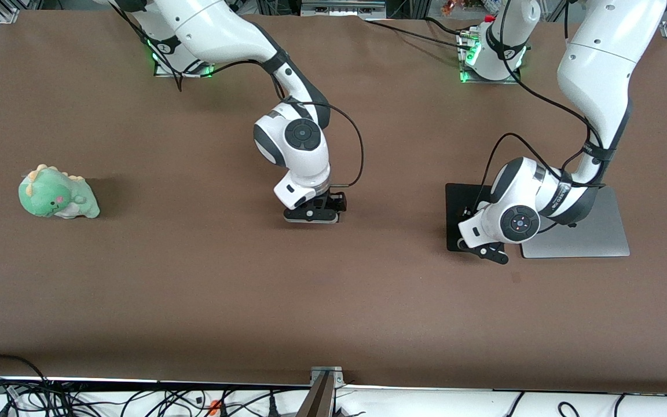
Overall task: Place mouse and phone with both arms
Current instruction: 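Carry the mouse onto the black pad while the right gripper reaches the phone, then release the mouse on the pad while the right gripper grasps the phone, then raise the left gripper back to rest while the right gripper lifts the phone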
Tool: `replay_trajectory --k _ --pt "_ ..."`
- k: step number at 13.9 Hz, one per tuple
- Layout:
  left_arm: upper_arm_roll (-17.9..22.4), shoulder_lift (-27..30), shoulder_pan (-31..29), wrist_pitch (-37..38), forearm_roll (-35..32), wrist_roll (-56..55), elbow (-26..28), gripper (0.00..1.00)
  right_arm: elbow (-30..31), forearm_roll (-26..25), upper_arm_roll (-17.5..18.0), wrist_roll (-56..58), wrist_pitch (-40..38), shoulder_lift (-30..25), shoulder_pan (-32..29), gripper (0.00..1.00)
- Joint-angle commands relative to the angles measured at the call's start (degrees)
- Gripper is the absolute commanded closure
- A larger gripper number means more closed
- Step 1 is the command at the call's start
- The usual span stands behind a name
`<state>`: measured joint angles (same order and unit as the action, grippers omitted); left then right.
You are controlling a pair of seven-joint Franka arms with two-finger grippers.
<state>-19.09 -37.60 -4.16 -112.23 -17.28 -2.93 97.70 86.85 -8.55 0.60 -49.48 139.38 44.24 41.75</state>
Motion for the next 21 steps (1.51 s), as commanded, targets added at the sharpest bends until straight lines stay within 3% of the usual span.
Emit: replay_trajectory --k 1,6,9,14,18,21 --pt "-0.42 7.69 0.2 5.43 0.15 0.82 0.3 0.0 -1.51 -1.38 -0.42 -1.31 1.77 2.69 1.32 0.0" --pt "-0.69 20.53 -0.06 12.11 1.02 0.65 -2.76 0.0 -1.42 -0.85 -0.42 -4.91 3.89 4.1 0.88 0.0" --pt "-0.6 20.9 -0.06 26.66 1.82 1.08 -14.69 0.0 -1.51 -0.94 -0.42 -7.2 3.89 4.72 1.23 0.0" --pt "-0.16 21.07 -0.15 38.55 2.16 1.08 -25.95 0.0 -1.59 -1.03 -0.42 -8.09 4.33 5.51 1.85 0.0" --pt "0.89 24.4 0.2 40.16 3.74 1.61 -25.54 0.0 -1.59 -1.11 -0.42 -8.26 5.38 6.21 2.29 0.0" --pt "4.57 32.73 0.9 37.55 8.92 1.18 -20.82 0.0 -1.59 -1.11 -0.34 -8.44 5.47 6.65 2.37 0.0"
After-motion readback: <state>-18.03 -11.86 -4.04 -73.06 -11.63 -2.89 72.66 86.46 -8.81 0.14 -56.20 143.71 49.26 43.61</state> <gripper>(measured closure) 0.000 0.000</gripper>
